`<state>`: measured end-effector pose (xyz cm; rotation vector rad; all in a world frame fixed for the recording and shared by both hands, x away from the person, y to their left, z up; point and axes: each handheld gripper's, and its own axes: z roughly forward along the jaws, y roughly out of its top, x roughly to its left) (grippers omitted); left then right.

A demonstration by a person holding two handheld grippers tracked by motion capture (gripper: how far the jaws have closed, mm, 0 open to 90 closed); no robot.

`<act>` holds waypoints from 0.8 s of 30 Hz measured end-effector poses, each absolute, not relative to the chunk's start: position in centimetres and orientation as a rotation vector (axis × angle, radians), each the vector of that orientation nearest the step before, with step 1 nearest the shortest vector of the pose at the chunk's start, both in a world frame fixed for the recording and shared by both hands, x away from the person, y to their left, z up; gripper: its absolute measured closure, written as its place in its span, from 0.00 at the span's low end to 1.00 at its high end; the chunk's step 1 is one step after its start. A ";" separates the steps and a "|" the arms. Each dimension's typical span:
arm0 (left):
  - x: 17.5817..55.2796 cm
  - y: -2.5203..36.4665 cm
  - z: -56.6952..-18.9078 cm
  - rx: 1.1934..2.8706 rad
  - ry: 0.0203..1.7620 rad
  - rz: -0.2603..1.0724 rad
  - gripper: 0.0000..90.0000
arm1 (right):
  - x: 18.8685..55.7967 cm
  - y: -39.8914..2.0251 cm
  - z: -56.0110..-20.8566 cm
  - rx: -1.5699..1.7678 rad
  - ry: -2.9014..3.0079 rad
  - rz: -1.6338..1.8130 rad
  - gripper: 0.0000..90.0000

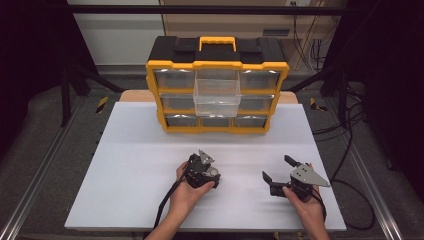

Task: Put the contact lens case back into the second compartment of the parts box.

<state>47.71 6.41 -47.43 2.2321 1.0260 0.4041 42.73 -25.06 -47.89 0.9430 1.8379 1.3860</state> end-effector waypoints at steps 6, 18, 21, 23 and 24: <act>47.9 6.4 -47.5 2.249 1.014 0.394 0.30 | 42.7 -24.9 -47.9 0.937 1.842 1.386 0.04; 46.6 7.5 -44.9 2.155 0.924 0.443 0.30 | 42.7 -24.6 -48.0 0.933 1.855 1.377 0.04; 46.2 8.0 -44.0 2.125 0.911 0.460 0.30 | 42.6 -24.5 -48.0 0.939 1.856 1.371 0.04; 46.1 8.3 -43.3 2.106 0.901 0.464 0.30 | 42.6 -24.5 -48.0 0.941 1.856 1.371 0.04; 46.0 8.5 -43.0 2.097 0.896 0.469 0.30 | 42.6 -24.5 -48.0 0.940 1.858 1.371 0.04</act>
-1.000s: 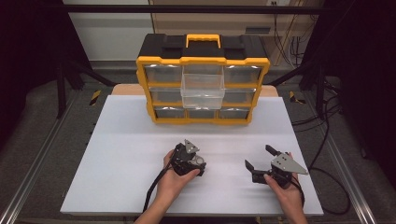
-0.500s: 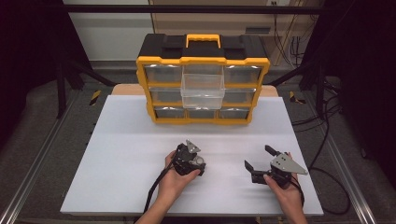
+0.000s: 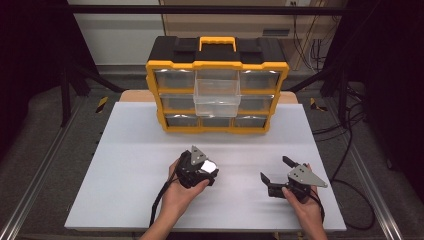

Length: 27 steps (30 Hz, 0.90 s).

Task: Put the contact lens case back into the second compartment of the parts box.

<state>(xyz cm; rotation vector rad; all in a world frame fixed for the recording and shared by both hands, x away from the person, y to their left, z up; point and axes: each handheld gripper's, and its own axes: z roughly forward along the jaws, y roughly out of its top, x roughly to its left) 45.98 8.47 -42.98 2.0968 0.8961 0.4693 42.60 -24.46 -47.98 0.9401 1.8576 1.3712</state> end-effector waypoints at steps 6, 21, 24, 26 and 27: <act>45.6 9.3 -41.0 2.051 0.873 0.495 0.30 | 42.6 -24.2 -48.1 0.941 1.867 1.368 0.04; 45.0 9.8 -36.4 1.994 0.818 0.515 0.30 | 42.6 -24.0 -48.0 0.944 1.877 1.389 0.03; 44.9 9.7 -35.9 1.994 0.811 0.520 0.30 | 42.6 -24.0 -48.0 0.945 1.873 1.392 0.03; 44.9 9.7 -35.6 1.988 0.807 0.519 0.30 | 42.6 -24.1 -48.0 0.943 1.872 1.389 0.03; 44.8 9.7 -35.4 1.985 0.806 0.522 0.30 | 42.6 -24.1 -48.0 0.943 1.873 1.388 0.03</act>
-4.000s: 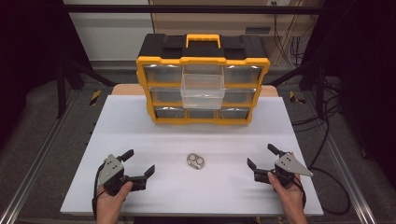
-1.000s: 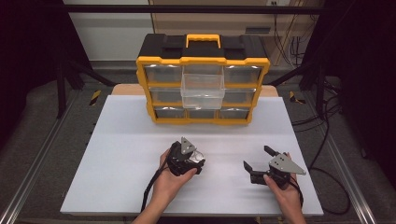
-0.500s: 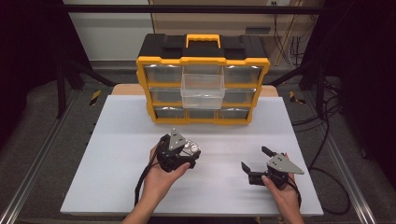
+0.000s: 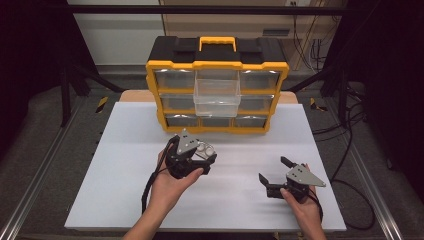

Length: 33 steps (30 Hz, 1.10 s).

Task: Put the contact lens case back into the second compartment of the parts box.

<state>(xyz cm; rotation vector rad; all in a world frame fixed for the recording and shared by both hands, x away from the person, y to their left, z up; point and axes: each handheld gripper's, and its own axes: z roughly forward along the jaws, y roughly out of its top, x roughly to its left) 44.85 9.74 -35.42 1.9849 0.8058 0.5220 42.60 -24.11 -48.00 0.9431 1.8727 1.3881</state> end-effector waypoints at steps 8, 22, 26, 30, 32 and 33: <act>44.8 10.1 -34.1 1.961 0.799 0.539 0.30 | 42.6 -24.1 -48.0 0.943 1.872 1.384 0.03; 44.6 10.2 -31.8 1.936 0.768 0.567 0.30 | 42.6 -24.1 -48.0 0.944 1.871 1.386 0.03; 44.5 10.1 -31.0 1.940 0.754 0.579 0.30 | 42.6 -24.1 -48.0 0.936 1.872 1.385 0.03; 44.6 10.0 -30.2 1.937 0.745 0.590 0.30 | 42.6 -24.0 -48.0 0.933 1.876 1.383 0.03; 44.7 10.0 -29.7 1.925 0.744 0.593 0.30 | 42.6 -24.0 -48.0 0.932 1.874 1.384 0.03; 44.7 9.9 -29.4 1.920 0.743 0.594 0.30 | 42.6 -24.0 -48.0 0.932 1.873 1.384 0.03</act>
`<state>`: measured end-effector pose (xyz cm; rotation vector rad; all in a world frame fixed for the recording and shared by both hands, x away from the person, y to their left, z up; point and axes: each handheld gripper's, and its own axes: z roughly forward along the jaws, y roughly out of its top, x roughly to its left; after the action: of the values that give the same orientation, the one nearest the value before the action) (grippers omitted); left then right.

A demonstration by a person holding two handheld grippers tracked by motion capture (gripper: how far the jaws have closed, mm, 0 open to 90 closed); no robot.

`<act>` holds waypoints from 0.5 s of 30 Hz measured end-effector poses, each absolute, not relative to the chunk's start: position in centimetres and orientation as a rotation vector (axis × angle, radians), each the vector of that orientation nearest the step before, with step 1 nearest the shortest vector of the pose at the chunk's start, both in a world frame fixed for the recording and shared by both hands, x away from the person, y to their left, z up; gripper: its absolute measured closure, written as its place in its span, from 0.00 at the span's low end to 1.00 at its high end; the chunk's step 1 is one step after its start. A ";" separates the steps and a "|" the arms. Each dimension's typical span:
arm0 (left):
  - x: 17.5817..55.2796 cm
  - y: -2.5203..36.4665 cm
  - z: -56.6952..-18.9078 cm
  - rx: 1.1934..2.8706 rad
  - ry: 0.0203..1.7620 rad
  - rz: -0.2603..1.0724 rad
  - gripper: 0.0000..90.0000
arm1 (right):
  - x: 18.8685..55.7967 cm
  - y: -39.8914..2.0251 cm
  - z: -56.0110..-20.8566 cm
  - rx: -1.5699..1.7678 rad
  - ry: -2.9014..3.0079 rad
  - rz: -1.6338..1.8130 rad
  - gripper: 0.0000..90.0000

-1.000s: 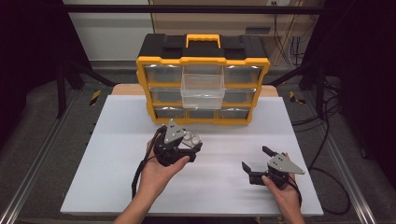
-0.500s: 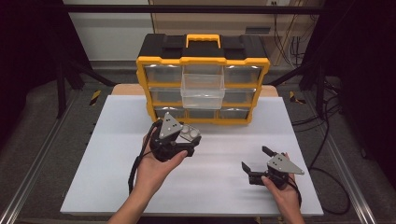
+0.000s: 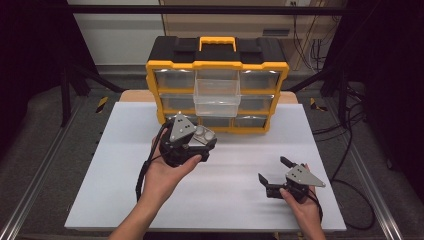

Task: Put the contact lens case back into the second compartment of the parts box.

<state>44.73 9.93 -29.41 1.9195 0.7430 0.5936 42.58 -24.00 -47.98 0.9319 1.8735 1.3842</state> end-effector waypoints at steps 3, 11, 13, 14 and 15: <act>44.7 9.8 -28.7 1.915 0.731 0.601 0.30 | 42.6 -24.0 -48.0 0.932 1.873 1.389 0.03; 44.9 9.5 -27.3 1.895 0.719 0.600 0.30 | 42.5 -23.9 -48.0 0.930 1.874 1.388 0.03; 45.0 9.4 -27.0 1.896 0.717 0.604 0.30 | 42.5 -23.9 -47.9 0.931 1.873 1.389 0.03; 45.1 9.3 -26.9 1.898 0.716 0.606 0.30 | 42.6 -23.9 -47.9 0.932 1.872 1.389 0.03; 45.1 9.3 -26.7 1.896 0.717 0.604 0.30 | 42.6 -23.9 -48.0 0.933 1.874 1.389 0.03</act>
<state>45.14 9.30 -26.74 1.8955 0.7170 0.6045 42.58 -23.86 -47.97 0.9334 1.8735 1.3894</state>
